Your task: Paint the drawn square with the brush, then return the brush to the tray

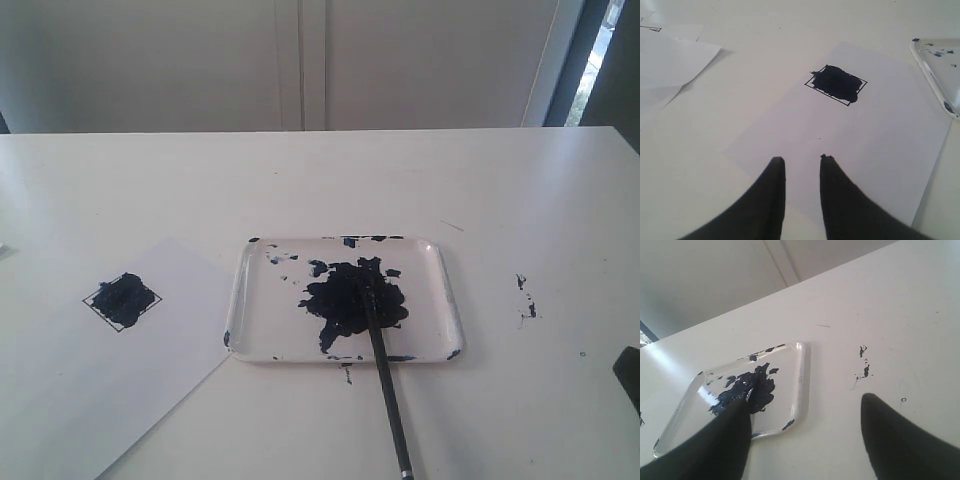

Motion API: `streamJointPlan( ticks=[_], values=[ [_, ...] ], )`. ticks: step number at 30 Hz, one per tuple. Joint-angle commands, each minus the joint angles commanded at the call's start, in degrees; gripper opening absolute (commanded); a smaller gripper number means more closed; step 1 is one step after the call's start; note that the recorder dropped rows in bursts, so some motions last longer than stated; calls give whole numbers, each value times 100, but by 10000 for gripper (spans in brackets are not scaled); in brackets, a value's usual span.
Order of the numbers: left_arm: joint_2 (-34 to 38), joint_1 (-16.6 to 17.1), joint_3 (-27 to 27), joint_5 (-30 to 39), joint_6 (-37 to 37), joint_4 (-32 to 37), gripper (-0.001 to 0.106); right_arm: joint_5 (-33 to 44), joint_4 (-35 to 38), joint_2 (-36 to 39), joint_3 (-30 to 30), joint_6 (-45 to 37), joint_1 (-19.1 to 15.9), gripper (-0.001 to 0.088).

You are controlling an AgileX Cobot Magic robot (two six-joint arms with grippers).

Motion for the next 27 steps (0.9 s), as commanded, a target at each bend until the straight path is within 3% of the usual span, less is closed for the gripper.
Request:
streamJointPlan(
  ticks=[5, 10, 18, 21, 25, 27],
  values=[
    [0, 25, 211, 300, 0, -1075, 308, 28, 0, 0, 0, 0, 0, 600],
    [0, 23, 259, -255, 11, -2205, 308, 28, 0, 0, 0, 0, 0, 600],
    [0, 23, 397, -433, 11, -2449, 308, 28, 0, 0, 0, 0, 0, 600],
    [0, 23, 458, -1249, 11, -3618, 308, 28, 0, 0, 0, 0, 0, 600],
    [0, 23, 469, -2486, 22, -6235, 308, 28, 0, 0, 0, 0, 0, 600],
    [0, 23, 469, -2820, 22, -6929, 308, 28, 0, 0, 0, 0, 0, 600]
  ],
)
